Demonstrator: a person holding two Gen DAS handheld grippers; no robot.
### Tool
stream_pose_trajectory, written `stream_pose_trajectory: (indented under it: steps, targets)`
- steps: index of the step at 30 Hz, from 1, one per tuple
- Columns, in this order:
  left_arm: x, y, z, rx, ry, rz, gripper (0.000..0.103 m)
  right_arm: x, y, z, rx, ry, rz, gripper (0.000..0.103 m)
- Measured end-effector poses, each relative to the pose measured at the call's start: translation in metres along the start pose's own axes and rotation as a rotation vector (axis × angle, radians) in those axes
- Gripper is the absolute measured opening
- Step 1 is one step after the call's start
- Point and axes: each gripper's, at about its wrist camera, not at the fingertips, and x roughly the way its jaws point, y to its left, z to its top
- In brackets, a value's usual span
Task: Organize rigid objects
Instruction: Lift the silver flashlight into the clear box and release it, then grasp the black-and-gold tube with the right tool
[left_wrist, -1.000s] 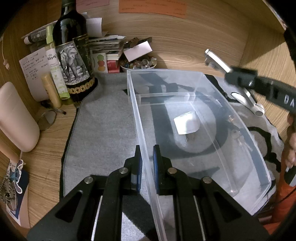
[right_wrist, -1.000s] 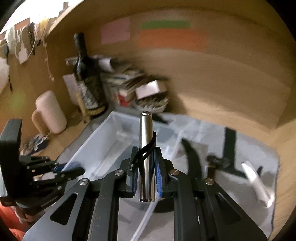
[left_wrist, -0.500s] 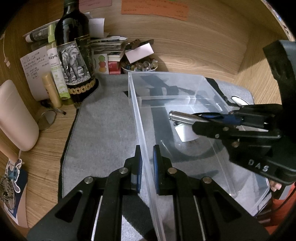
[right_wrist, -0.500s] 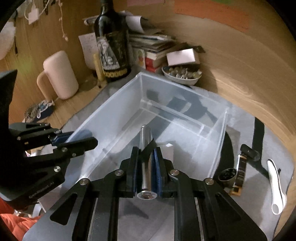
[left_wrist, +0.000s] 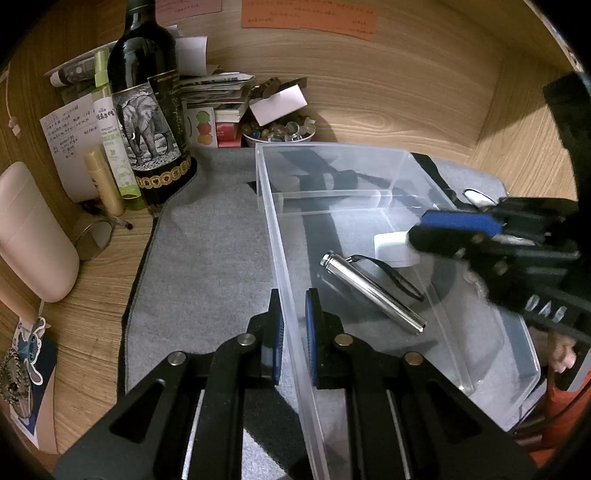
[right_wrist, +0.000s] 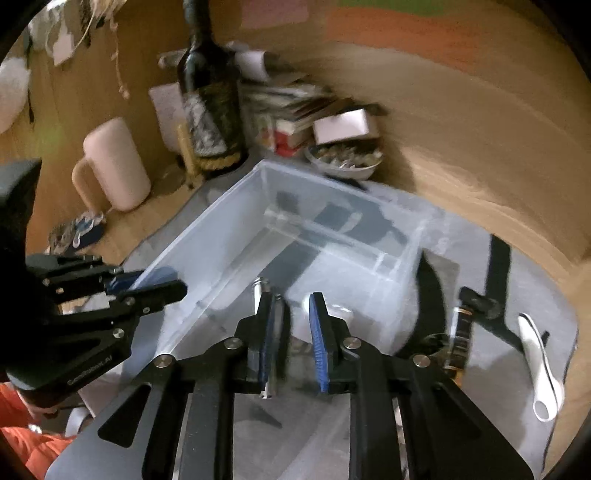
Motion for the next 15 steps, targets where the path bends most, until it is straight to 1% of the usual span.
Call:
stream_pose_trajectory:
  steps: [1, 3, 5, 7, 9, 11, 13, 15]
  targets:
    - [0.000, -0.001, 0.000, -0.001, 0.000, -0.001, 0.011, -0.006, -0.003, 0.000, 0.008, -0.017, -0.013, 0.020]
    - [0.000, -0.001, 0.000, 0.000, 0.000, -0.001, 0.011, -0.016, -0.011, 0.001, 0.028, -0.046, -0.047, 0.028]
    - [0.000, -0.001, 0.000, -0.004, 0.000, 0.003, 0.011, -0.028, -0.022, -0.001, 0.055, -0.085, -0.098, 0.038]
    - [0.000, 0.000, 0.000, -0.003, -0.001, 0.004, 0.011, -0.039, -0.033, -0.003, 0.083, -0.109, -0.136, 0.042]
    - [0.001, 0.001, 0.000, -0.002, -0.001, 0.004, 0.011, -0.048, -0.047, -0.009, 0.119, -0.121, -0.174, 0.051]
    - [0.001, 0.001, 0.000, -0.007, 0.000, 0.002, 0.011, -0.055, -0.062, -0.016, 0.166, -0.137, -0.229, 0.064]
    - [0.001, 0.001, -0.001, -0.010, 0.001, -0.002, 0.011, -0.060, -0.075, -0.026, 0.213, -0.150, -0.270, 0.069]
    - [0.001, 0.001, -0.001, -0.009, 0.001, -0.001, 0.011, -0.061, -0.088, -0.036, 0.259, -0.142, -0.289, 0.069]
